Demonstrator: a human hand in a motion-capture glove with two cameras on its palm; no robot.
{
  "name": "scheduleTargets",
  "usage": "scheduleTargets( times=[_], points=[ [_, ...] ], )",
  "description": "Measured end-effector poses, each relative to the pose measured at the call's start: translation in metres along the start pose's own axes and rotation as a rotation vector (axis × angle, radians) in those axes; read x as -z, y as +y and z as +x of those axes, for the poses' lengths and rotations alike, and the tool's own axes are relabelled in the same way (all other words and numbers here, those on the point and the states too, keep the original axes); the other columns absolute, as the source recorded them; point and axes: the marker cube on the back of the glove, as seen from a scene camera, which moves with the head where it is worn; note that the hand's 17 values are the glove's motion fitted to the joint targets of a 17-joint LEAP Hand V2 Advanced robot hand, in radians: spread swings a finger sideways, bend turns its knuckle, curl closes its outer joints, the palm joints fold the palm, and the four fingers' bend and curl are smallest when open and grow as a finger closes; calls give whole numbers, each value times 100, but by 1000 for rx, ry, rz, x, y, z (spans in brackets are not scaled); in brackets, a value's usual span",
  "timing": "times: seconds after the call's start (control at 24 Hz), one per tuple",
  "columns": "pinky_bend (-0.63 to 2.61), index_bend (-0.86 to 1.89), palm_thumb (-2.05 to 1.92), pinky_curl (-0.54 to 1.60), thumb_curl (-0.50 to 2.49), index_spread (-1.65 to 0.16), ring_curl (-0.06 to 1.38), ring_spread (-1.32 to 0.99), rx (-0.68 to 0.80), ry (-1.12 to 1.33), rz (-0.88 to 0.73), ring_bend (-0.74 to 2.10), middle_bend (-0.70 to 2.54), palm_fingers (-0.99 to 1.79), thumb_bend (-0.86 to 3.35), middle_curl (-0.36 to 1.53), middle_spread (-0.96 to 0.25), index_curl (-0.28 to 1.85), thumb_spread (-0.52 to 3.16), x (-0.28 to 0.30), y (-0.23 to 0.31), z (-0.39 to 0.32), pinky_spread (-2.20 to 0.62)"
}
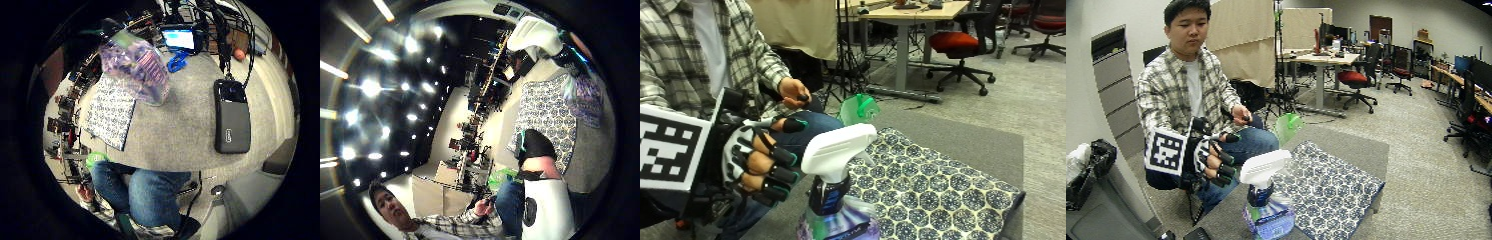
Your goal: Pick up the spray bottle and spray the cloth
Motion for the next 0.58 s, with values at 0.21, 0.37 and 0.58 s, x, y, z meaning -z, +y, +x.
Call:
scheduleTargets(
  times=[0.21, 0.37, 0.58],
  points=[
    [51, 14, 77, 25, 45, -21, 30, 1, -46, -42, 161, 42, 24, 51, 7, 31, 2, 26, 103, -8, -37, 24, 10],
    [49, 13, 82, 25, 47, -21, 31, 1, -103, -165, 197, 42, 24, 50, 6, 33, 2, 27, 100, -13, -62, 37, 9],
    [46, 14, 89, 25, 49, -23, 31, -3, -102, -352, 189, 43, 26, 58, 5, 34, -1, 27, 93, -38, -97, 42, 9]
  ],
)
